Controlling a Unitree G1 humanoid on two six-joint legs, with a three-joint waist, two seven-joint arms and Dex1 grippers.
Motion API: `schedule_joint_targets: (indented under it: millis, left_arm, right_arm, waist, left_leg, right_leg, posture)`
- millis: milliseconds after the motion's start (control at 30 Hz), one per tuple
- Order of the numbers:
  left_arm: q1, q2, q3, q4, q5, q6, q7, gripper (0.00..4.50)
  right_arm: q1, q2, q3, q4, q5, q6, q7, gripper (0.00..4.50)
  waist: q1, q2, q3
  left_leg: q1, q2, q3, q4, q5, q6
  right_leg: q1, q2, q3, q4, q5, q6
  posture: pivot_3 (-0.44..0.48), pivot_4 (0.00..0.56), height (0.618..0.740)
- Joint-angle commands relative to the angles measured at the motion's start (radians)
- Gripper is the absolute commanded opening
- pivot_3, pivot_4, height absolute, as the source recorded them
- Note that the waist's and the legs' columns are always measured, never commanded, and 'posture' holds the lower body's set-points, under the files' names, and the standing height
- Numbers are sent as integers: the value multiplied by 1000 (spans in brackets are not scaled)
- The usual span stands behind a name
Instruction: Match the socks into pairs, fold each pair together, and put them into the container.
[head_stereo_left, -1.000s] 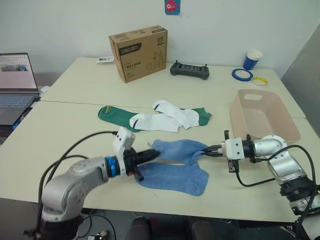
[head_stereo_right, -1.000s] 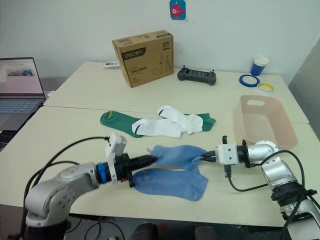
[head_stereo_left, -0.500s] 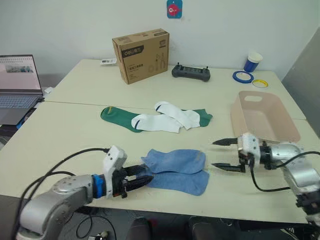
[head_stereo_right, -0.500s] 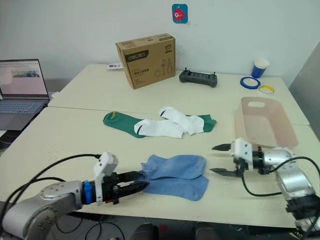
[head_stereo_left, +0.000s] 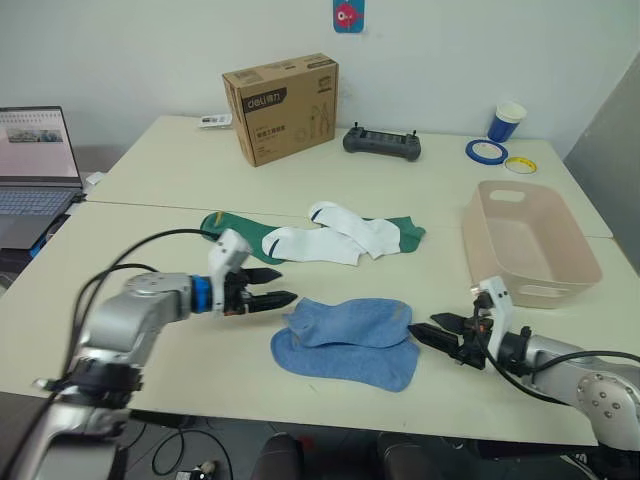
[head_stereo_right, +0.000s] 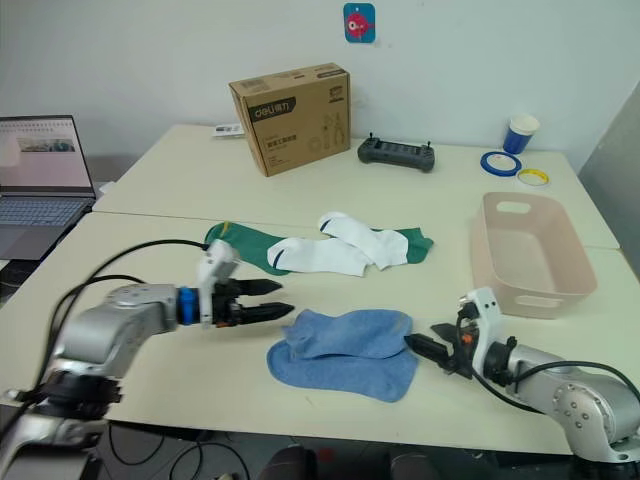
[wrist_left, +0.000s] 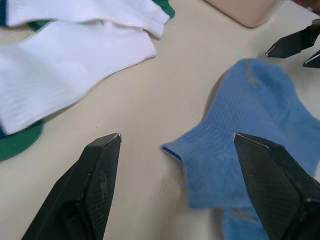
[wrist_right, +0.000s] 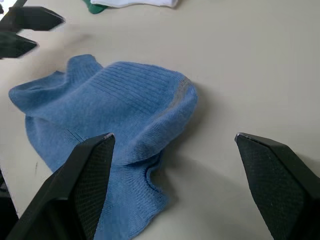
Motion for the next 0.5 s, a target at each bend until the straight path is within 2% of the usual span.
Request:
schedule_joint_targets:
  millis: [33,133,200,233,300,500]
  left_arm:
    - [-32,-11,-34,42,37,-47,-59,3722]
    - [-37,-13,-85,35,53,-32,-109,3722]
    - [-43,-15,-88,52,72,-43,-109,3350]
    - [-46,-16,-86,59,72,-44,-114,3120]
    - [-52,-16,-83,61,71,-38,-130,2516]
    - [-61,-24,-66,64,76,-38,-132,527]
  right_arm:
    - [-17,34,-7,-43,22,22,-61,4131]
    - [-23,88,11,-56,34,34,-102,4131]
    - [-27,113,6,-52,39,41,-121,4131]
    - [-31,121,6,-48,36,43,-129,3952]
    - [-42,131,7,-39,37,46,-133,3533]
    - [-69,134,0,-10,34,52,-133,1448]
  waist:
    - [-8,0,0]
    - [-7,0,0]
    - [-7,0,0]
    - [-7,0,0]
    - [-8,0,0]
    - [-8,0,0]
  left_leg:
    - [-4,1,0,0,0,0]
    - [-6,2,-4,0,0,0]
    - [-6,3,-4,-1,0,0]
    - [-6,3,-4,-2,0,0]
    - [-7,2,-4,-2,0,0]
    - [-6,2,-4,-1,0,0]
  right_leg:
    - [-4,1,0,1,0,0]
    - [-6,4,-2,1,0,-1]
    - [-6,4,-3,1,0,-1]
    - [-6,4,-2,1,0,-1]
    - [-6,4,-2,1,0,-1]
    - [-5,4,-2,1,0,-1]
  posture:
    - [0,150,740]
    - [0,150,740]
    - [0,150,740]
    - [0,150,740]
    - [0,150,740]
    - [0,150,740]
